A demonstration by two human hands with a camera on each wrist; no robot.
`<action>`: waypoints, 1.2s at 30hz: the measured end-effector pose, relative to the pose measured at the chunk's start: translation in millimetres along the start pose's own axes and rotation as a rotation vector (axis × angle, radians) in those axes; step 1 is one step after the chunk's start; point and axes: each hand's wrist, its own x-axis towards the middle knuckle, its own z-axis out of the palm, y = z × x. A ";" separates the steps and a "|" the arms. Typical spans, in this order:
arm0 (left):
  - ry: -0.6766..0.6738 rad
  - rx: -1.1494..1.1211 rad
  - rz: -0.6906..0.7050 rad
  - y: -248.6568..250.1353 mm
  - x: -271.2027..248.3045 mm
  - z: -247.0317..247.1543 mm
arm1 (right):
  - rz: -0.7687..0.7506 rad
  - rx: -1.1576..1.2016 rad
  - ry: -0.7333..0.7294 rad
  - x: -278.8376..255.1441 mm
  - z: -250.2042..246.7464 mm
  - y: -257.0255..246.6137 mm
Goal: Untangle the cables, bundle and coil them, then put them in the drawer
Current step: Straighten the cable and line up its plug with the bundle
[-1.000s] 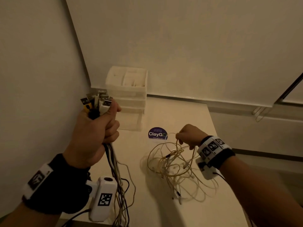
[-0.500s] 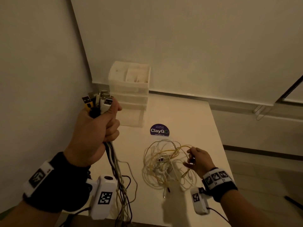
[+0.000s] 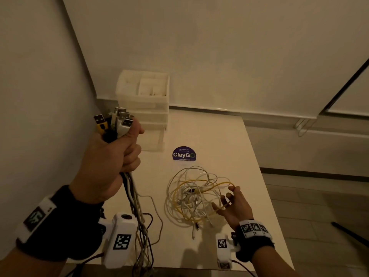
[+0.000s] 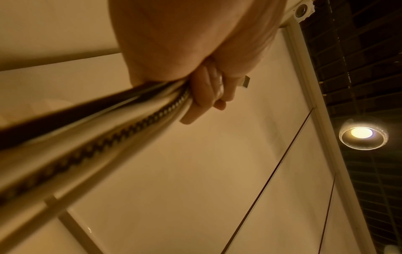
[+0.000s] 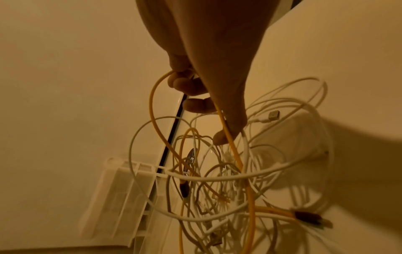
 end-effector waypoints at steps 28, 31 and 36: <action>0.056 0.039 -0.004 2.0 -2.2 -8.0 | -0.786 -1.268 0.134 13.7 -20.2 -5.8; 0.065 0.047 0.004 1.8 -2.5 -5.3 | -0.864 -1.701 -0.350 6.7 6.4 -5.4; 0.077 0.049 0.008 4.6 -4.9 -4.3 | -0.828 -1.696 -0.308 4.4 27.2 2.1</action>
